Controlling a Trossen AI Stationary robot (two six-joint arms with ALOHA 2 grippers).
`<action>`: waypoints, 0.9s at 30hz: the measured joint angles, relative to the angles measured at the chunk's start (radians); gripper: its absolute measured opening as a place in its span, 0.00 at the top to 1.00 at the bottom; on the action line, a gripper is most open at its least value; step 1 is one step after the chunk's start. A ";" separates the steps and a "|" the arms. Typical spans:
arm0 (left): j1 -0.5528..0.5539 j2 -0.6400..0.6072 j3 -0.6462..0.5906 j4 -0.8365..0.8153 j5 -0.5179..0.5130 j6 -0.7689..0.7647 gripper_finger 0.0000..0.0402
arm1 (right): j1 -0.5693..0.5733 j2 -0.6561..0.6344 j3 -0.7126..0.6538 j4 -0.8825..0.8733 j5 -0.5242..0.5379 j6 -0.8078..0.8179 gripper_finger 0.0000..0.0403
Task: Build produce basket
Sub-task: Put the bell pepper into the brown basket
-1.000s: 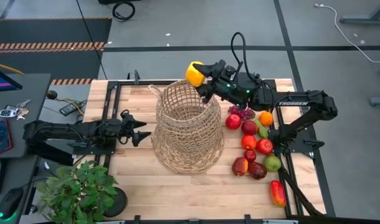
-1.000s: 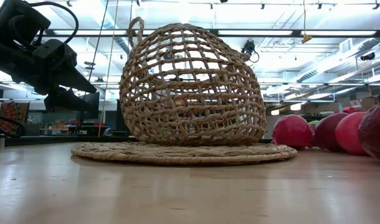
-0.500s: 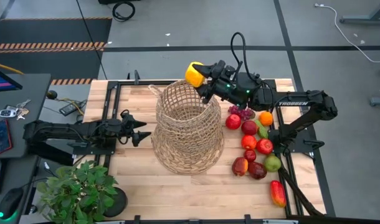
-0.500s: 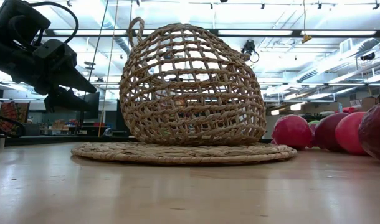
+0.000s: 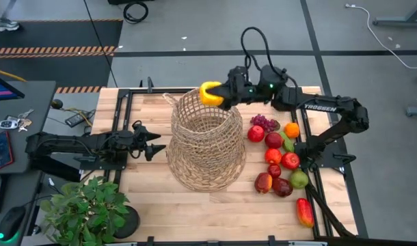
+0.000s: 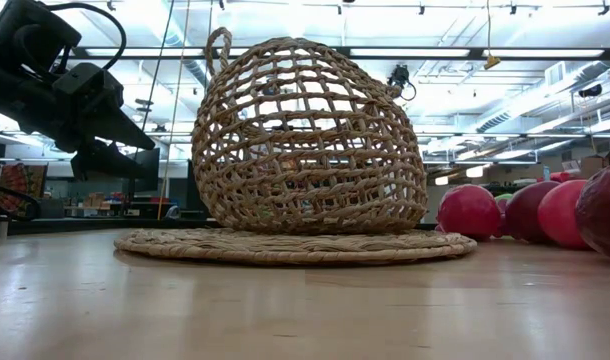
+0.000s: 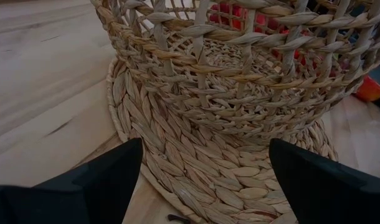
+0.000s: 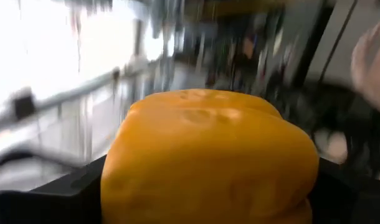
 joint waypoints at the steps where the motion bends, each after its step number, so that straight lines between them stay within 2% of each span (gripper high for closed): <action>1: 0.000 0.000 0.000 0.000 0.000 0.000 0.11 | -0.024 0.000 0.000 -0.002 -0.084 -0.008 0.10; 3: 0.000 0.000 0.000 0.000 0.000 0.000 0.11 | -0.063 0.000 0.000 0.002 -0.239 -0.010 0.10; 5: 0.000 0.000 0.000 0.000 0.000 0.000 0.11 | -0.092 0.000 0.000 0.001 -0.333 -0.012 0.10; 7: 0.000 0.000 0.000 0.000 0.000 0.000 0.11 | -0.108 0.000 0.000 0.001 -0.385 -0.012 0.10; 10: 0.000 0.000 0.000 0.000 0.000 0.000 0.11 | -0.118 0.000 0.000 0.001 -0.397 -0.011 0.10; 14: 0.000 0.000 0.000 0.000 0.000 0.000 0.11 | -0.123 0.000 0.000 0.001 -0.338 -0.034 0.10; 20: 0.000 0.000 0.000 0.000 0.000 0.000 0.11 | -0.134 0.000 0.000 -0.011 -0.200 -0.408 0.10; 27: 0.000 0.000 0.000 0.000 0.000 0.000 0.11 | -0.134 0.000 0.000 -0.206 -0.009 -0.469 0.10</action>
